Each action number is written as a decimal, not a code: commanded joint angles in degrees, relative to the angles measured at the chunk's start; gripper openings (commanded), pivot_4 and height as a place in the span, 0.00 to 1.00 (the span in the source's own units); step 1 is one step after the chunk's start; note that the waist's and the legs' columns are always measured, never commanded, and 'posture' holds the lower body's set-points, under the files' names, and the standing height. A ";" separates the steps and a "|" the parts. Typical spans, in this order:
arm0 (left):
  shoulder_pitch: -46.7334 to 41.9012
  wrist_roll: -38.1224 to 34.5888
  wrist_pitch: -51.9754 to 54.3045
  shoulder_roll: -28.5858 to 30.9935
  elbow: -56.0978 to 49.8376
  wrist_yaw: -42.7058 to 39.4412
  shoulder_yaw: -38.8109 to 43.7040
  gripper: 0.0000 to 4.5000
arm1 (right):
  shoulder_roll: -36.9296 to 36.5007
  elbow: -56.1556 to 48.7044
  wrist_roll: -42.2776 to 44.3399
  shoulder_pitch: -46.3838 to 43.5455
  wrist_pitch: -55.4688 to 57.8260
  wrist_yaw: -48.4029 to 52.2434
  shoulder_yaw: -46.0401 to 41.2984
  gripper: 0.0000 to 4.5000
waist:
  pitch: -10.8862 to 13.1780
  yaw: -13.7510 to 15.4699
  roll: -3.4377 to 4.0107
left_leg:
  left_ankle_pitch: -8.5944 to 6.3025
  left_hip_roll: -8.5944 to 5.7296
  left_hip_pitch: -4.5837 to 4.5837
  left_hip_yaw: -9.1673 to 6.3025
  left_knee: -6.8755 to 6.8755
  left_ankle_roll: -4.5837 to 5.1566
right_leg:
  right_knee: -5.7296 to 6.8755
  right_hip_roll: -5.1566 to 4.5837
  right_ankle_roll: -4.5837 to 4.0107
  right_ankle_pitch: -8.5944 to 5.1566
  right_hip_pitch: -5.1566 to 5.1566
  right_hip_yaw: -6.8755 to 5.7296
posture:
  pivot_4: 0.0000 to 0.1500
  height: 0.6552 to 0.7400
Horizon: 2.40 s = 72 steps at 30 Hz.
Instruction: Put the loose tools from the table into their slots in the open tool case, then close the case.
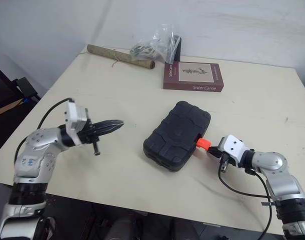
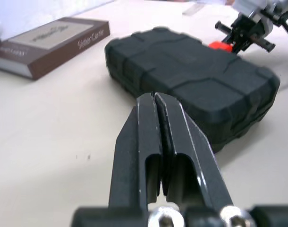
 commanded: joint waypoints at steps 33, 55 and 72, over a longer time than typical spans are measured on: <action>-19.63 24.25 -8.41 -19.69 34.39 3.03 -23.08 0.01 | 1.14 -21.65 1.99 -2.55 22.32 -6.08 -0.35 0.00 | 0.20 -0.79 0.41 | 0.28 -0.13 -0.17 -0.27 -0.05 -0.03 | -0.07 -0.06 0.11 0.05 -0.05 -0.20 | 1.00 1.00; -17.78 24.23 -4.21 -19.27 30.38 1.14 -23.29 0.01 | -2.71 -23.85 4.39 -0.99 33.33 -4.99 -2.74 0.00 | 0.14 -0.81 0.48 | 0.29 -0.14 -0.23 -0.36 -0.11 -0.05 | -0.17 -0.07 0.11 0.05 -0.03 -0.28 | 1.00 1.00; -17.98 25.13 -4.14 -20.04 32.04 5.87 -22.61 0.01 | 14.14 -9.33 1.87 -5.38 24.31 -8.24 4.46 0.00 | -0.19 -2.10 0.03 | 0.42 -0.15 -0.02 -0.41 -0.24 -0.13 | -0.17 -0.06 0.11 0.05 0.14 -0.30 | 1.00 1.00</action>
